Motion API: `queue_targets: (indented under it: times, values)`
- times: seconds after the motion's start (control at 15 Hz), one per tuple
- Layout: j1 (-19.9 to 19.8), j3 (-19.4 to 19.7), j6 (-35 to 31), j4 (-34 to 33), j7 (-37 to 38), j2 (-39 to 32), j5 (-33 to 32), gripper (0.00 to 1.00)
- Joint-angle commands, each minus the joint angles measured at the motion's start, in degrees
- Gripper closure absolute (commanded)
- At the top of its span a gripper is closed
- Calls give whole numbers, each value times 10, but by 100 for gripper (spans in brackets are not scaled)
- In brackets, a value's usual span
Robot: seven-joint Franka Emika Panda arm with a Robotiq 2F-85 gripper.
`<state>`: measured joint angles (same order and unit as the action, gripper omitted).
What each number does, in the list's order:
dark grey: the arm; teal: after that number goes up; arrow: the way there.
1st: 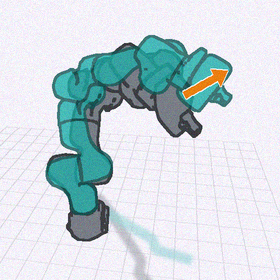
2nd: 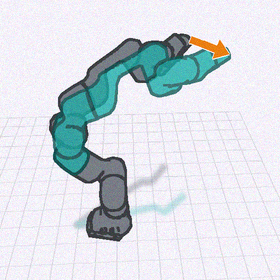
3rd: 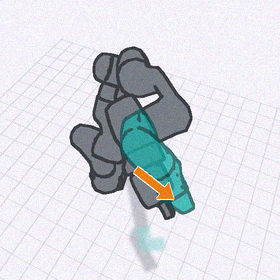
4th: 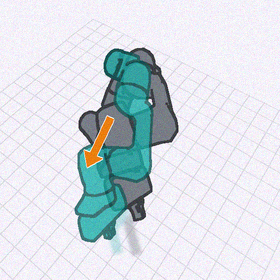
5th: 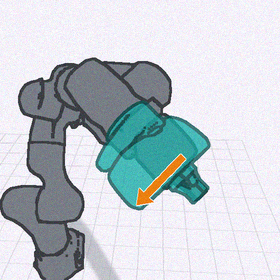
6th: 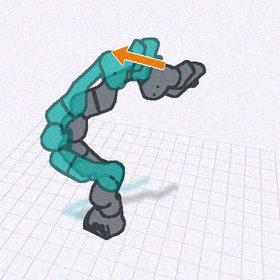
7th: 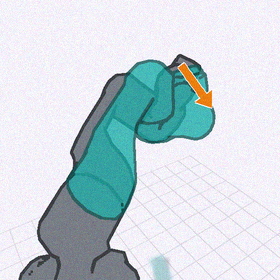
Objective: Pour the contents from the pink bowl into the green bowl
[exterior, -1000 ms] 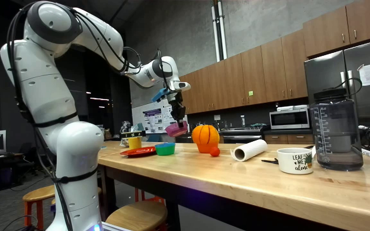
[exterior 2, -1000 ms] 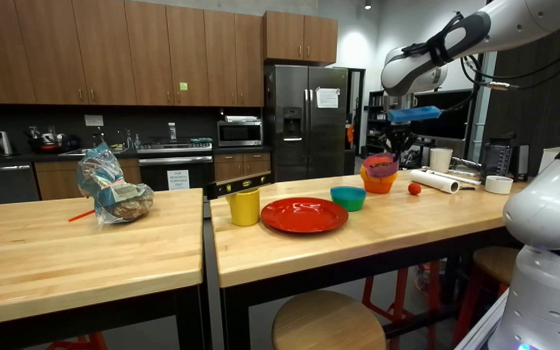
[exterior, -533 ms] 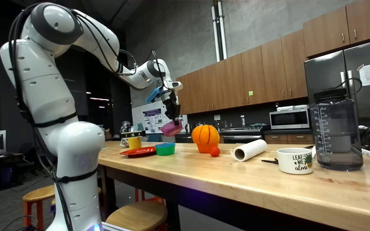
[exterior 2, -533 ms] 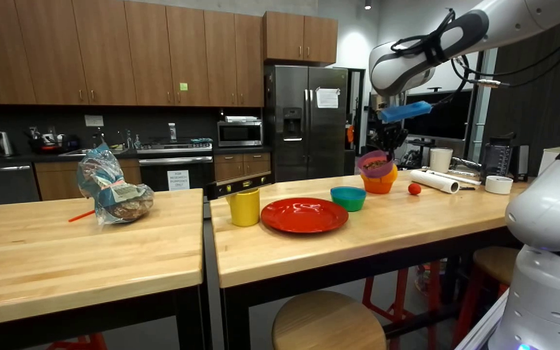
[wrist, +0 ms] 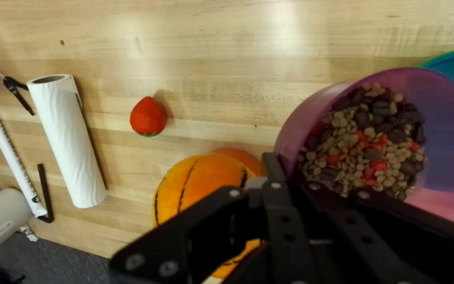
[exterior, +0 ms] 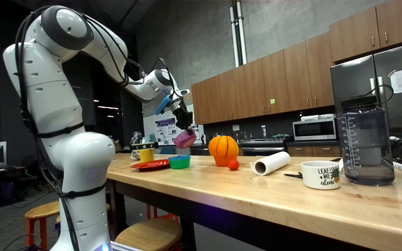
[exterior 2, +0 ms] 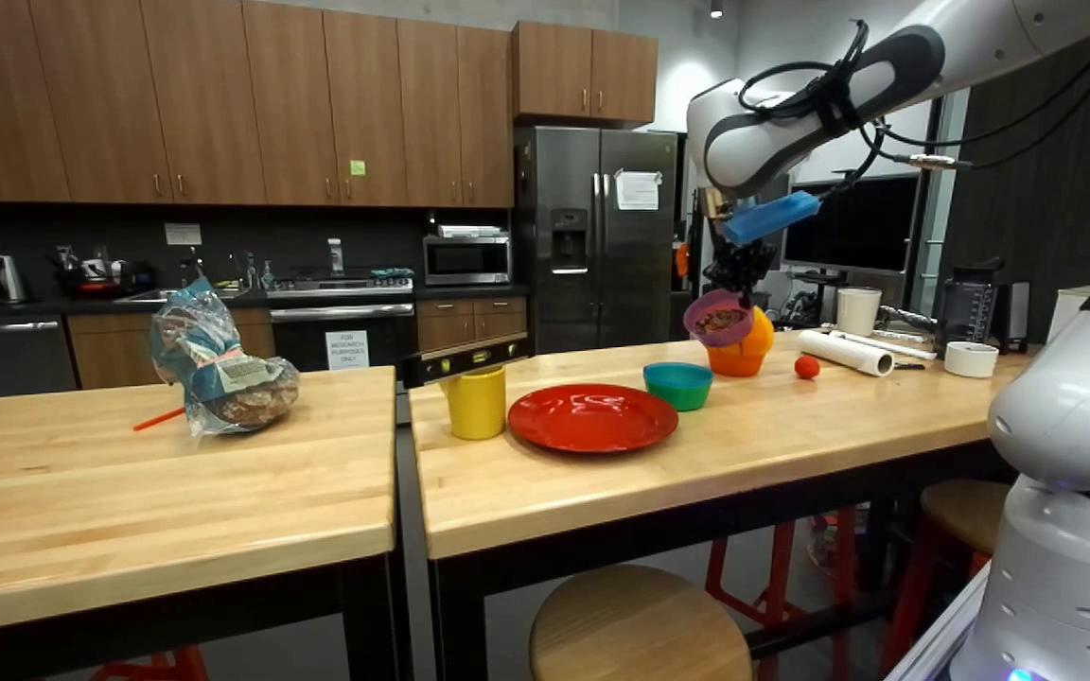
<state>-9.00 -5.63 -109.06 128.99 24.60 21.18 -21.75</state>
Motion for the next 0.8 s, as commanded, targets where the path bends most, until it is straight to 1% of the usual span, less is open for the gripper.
queue_targets:
  times: [0.0, 0.47, 0.73]
  values:
    - [12, -8, 11, -25, 17, -23, -35, 99]
    - [25, -23, 17, -40, 55, -58, -112, 99]
    - [39, -28, 26, -39, 79, -69, -151, 99]
